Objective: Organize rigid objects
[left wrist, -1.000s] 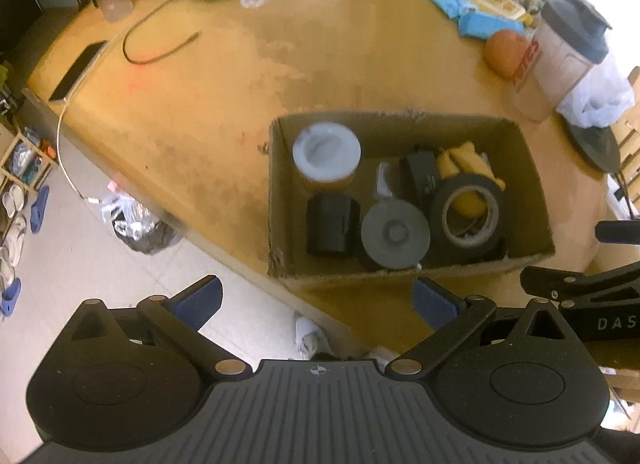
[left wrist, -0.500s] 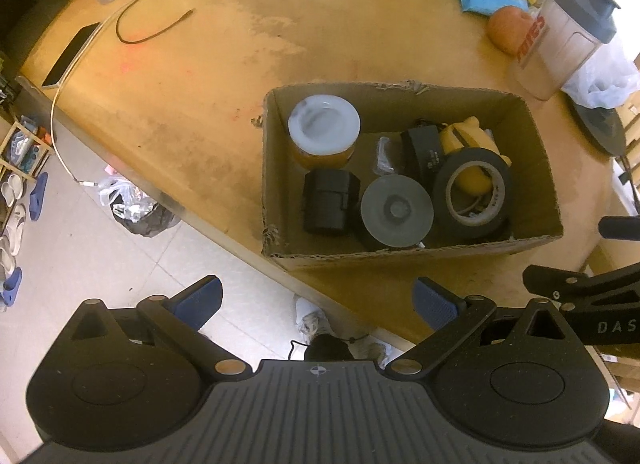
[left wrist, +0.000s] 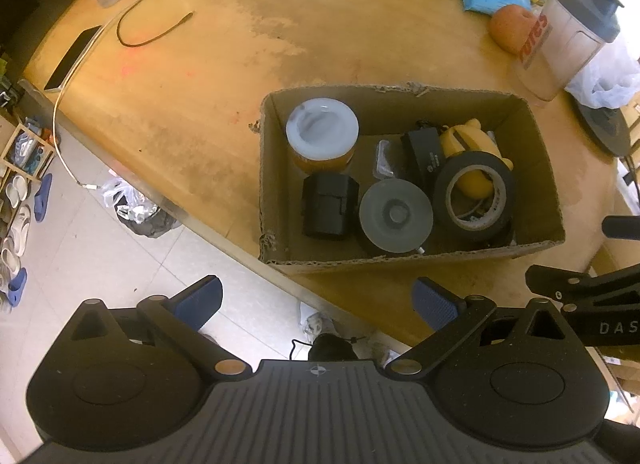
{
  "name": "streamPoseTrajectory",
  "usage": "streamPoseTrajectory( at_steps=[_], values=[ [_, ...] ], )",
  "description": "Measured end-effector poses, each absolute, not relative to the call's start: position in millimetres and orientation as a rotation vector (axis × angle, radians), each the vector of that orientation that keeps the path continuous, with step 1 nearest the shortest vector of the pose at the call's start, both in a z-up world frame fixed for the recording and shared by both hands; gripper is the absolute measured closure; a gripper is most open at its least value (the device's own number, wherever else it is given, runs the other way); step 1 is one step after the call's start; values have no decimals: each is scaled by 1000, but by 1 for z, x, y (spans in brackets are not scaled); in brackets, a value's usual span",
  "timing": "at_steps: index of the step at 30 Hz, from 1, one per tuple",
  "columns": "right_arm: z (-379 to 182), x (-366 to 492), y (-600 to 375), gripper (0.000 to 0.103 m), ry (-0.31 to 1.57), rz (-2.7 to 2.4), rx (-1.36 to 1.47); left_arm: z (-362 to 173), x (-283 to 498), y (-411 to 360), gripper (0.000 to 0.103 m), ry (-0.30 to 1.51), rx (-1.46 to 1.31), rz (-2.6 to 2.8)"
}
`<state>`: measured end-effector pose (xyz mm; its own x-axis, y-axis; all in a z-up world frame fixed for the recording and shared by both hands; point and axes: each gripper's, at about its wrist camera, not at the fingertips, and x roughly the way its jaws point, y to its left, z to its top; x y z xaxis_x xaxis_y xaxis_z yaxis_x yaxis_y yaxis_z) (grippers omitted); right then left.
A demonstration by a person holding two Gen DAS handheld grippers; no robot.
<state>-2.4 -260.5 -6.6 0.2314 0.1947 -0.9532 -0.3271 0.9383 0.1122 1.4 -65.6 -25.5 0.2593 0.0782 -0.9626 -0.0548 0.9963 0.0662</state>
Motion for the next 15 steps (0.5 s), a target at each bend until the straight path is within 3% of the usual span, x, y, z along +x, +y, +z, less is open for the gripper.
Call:
streamPoseTrajectory(
  at_steps=[15],
  values=[
    [-7, -1, -259, 0, 1289, 360, -121, -25, 3, -66, 0, 1303, 28, 95]
  ],
)
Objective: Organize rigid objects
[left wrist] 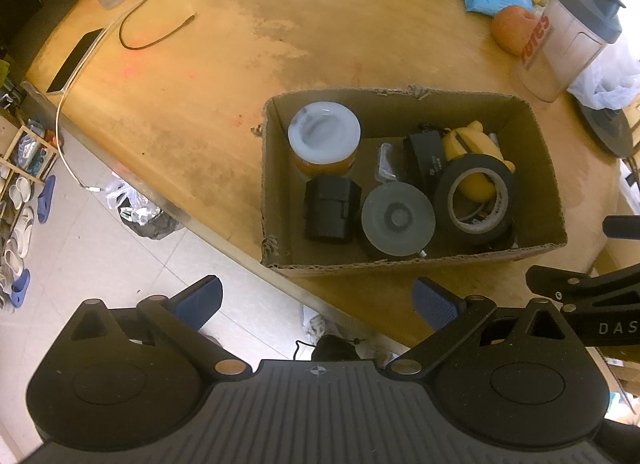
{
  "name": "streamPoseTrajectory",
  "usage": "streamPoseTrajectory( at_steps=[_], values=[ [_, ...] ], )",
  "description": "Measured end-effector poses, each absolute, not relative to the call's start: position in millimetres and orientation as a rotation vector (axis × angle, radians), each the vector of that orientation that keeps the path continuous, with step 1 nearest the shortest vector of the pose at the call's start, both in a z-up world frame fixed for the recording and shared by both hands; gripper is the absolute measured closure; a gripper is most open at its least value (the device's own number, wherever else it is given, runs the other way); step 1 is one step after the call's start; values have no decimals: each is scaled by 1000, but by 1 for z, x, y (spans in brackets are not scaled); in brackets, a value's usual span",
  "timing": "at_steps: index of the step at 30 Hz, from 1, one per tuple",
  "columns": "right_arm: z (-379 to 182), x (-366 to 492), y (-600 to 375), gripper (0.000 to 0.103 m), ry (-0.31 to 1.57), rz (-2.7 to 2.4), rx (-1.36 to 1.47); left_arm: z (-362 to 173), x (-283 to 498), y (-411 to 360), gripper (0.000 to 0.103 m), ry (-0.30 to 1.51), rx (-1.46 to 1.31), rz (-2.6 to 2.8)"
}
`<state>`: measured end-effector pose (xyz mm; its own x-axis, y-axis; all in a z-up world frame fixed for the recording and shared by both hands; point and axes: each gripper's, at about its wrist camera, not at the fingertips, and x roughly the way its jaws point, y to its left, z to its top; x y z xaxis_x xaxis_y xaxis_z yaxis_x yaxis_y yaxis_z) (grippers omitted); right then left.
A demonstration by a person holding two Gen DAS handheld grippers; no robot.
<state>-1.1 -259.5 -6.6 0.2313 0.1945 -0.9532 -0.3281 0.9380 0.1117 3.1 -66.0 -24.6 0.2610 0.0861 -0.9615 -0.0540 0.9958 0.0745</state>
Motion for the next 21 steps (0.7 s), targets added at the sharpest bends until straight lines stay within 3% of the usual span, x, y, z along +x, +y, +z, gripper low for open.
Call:
streamPoseTrajectory(
  at_steps=[21],
  values=[
    [-6, -1, -254, 0, 1289, 366, -120, -25, 3, -65, 0, 1303, 28, 95]
  ],
)
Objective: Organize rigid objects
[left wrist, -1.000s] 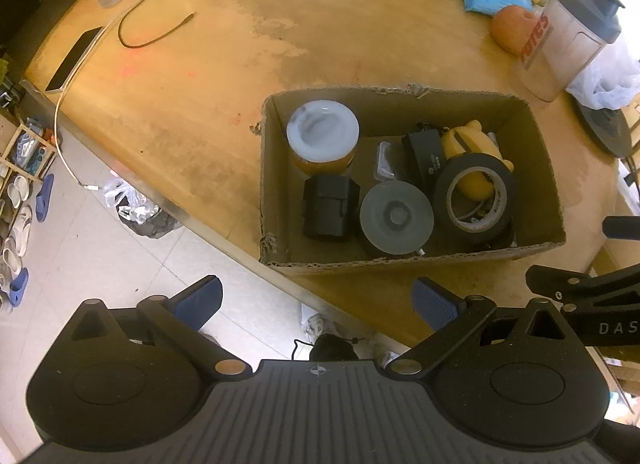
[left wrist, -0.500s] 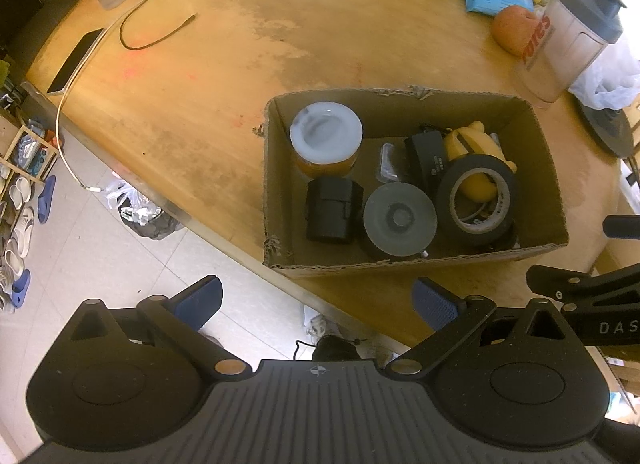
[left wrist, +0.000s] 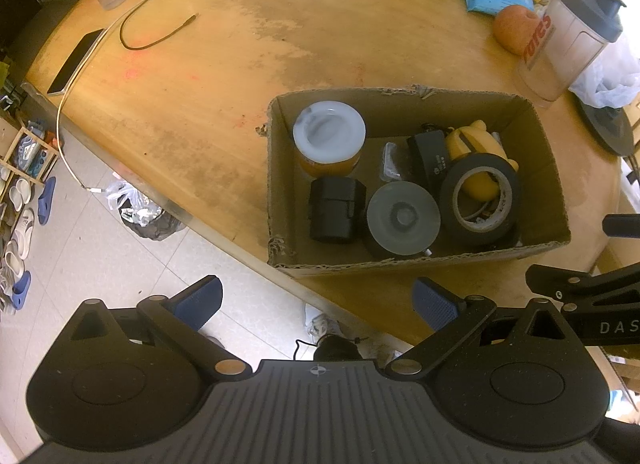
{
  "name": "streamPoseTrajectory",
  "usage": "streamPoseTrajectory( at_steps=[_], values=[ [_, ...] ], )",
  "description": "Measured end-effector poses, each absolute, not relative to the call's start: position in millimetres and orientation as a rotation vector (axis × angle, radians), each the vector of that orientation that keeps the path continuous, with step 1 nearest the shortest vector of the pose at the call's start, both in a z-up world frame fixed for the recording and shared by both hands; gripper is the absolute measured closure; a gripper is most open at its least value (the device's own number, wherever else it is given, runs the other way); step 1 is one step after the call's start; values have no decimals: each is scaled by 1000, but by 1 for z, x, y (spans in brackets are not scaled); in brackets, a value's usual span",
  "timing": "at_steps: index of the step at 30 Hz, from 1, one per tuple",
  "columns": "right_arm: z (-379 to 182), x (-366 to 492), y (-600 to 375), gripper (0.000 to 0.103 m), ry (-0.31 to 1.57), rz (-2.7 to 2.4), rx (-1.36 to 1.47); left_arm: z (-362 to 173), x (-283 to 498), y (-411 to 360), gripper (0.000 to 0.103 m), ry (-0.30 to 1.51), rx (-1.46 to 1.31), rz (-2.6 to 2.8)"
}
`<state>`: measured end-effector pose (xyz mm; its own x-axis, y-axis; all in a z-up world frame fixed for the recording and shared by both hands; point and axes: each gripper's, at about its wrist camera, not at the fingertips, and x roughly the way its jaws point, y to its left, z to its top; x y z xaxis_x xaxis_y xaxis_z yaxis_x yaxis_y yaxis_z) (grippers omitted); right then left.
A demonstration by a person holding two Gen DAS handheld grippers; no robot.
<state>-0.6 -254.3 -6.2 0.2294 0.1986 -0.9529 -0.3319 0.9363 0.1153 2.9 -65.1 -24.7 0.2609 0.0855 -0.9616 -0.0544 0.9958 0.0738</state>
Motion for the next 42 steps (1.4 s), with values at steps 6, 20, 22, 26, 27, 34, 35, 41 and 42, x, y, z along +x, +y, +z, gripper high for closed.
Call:
streamPoseTrajectory(
  at_steps=[6, 20, 22, 26, 27, 34, 35, 41, 42],
  values=[
    [-6, -2, -253, 0, 1289, 366, -121, -24, 3, -63, 0, 1303, 30, 93],
    [-5, -3, -250, 0, 1290, 361, -120, -25, 0, -58, 0, 1303, 31, 89],
    [-5, -5, -250, 0, 1290, 360, -120, -25, 0, -57, 0, 1304, 30, 89],
    [-5, -6, -250, 0, 1293, 350, -118, -26, 0, -54, 0, 1305, 26, 90],
    [-5, -5, -251, 0, 1293, 348, -116, -26, 0, -53, 0, 1307, 24, 90],
    [-6, -5, -254, 0, 1298, 334, -110, -29, 0, -44, 0, 1324, 12, 102],
    [-6, -5, -255, 0, 1300, 332, -110, -29, 0, -43, 0, 1326, 8, 104],
    [-7, -8, -260, 0, 1312, 310, -101, -29, -1, -36, 0, 1328, -10, 110],
    [-8, -8, -261, 0, 1315, 306, -100, -29, -1, -36, 0, 1328, -11, 109]
  ],
)
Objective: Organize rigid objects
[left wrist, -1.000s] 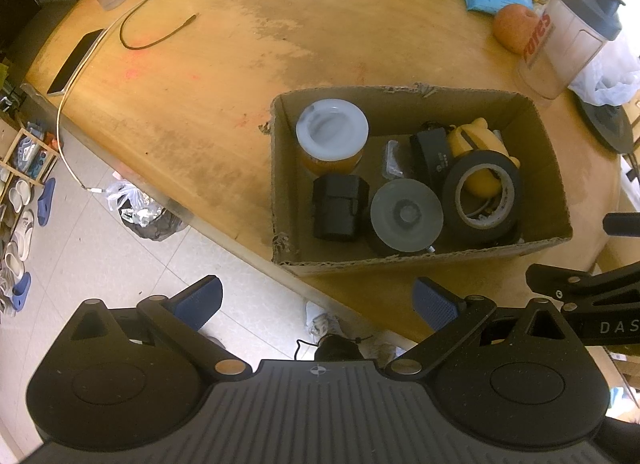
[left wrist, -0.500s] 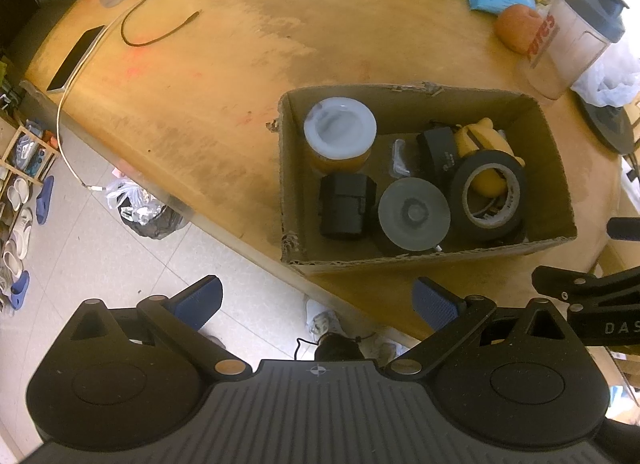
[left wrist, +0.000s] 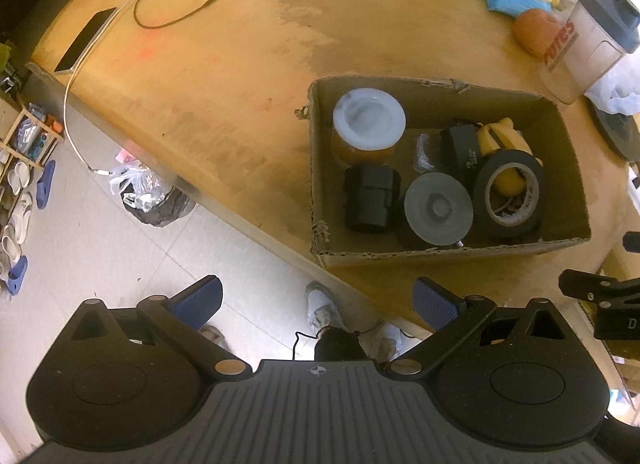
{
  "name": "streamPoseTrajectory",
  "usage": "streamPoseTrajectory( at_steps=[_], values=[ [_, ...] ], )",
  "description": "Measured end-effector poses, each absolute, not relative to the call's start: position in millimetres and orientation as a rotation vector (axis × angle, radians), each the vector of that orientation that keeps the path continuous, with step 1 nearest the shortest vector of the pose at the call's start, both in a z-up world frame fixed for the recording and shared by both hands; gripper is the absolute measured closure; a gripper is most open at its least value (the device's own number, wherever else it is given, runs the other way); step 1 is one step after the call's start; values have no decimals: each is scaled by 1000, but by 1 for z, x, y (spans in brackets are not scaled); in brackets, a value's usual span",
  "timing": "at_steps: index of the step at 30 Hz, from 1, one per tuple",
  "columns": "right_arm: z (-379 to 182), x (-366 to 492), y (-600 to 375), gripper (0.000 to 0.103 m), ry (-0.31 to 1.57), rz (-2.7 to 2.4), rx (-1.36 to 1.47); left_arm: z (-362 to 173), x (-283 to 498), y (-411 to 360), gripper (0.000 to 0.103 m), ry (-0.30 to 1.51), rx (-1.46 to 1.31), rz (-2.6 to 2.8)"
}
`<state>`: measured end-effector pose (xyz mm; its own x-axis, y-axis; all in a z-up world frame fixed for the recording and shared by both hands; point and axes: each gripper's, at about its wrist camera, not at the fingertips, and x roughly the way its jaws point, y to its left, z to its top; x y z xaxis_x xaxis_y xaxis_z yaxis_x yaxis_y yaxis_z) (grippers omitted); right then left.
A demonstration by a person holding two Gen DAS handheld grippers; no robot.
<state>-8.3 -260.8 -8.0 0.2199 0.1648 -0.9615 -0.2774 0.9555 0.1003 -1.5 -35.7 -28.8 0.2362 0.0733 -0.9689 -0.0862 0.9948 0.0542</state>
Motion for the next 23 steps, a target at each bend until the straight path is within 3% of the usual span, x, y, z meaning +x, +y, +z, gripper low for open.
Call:
streamPoseTrajectory(
  at_steps=[23],
  values=[
    [-17, 0, -269, 0, 1354, 299, -84, -29, 11, -19, 0, 1334, -62, 112]
  ],
)
